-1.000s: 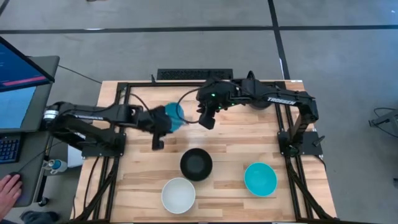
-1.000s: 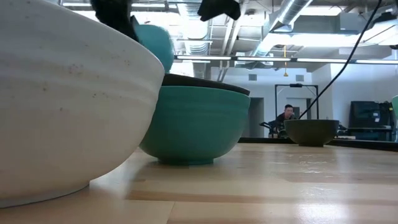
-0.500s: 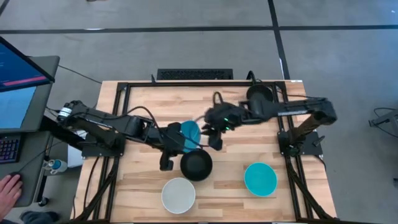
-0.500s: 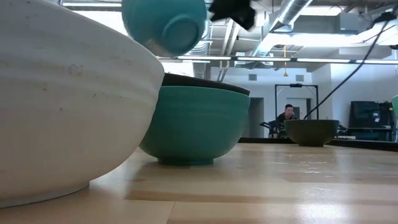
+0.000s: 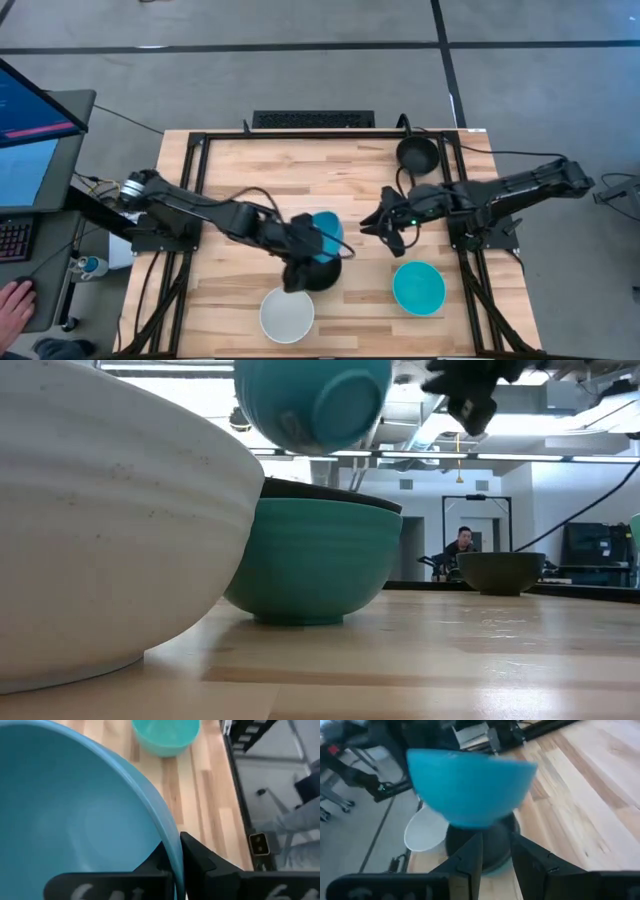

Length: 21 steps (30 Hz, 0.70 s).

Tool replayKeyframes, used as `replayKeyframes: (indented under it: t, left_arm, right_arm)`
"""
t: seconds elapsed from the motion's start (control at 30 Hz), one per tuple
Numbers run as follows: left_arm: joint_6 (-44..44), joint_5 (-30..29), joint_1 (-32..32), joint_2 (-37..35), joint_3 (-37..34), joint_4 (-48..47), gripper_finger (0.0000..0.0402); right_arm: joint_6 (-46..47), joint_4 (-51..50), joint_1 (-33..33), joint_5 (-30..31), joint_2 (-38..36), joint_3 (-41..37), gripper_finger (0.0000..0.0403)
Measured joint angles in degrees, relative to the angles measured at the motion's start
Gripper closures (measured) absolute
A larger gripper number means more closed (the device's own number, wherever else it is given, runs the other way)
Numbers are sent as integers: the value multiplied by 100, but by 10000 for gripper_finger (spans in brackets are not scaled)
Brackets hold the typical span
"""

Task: Nest bowls inside each other
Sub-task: Stack the light blue bowl on the black bowl

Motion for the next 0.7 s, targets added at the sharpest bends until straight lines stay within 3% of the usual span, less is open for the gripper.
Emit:
replayKeyframes:
  t: [0.27,0.7]
  left_arm:
    - [-411,-28,-127,1222,1295,-913,401]
    - [-2077,-1149,-747,1382,1469,-1389,401]
  right_arm:
    - [-115,-218,74,-2,-220,-131,278]
    - [-315,-276,116,-11,-191,-130,278]
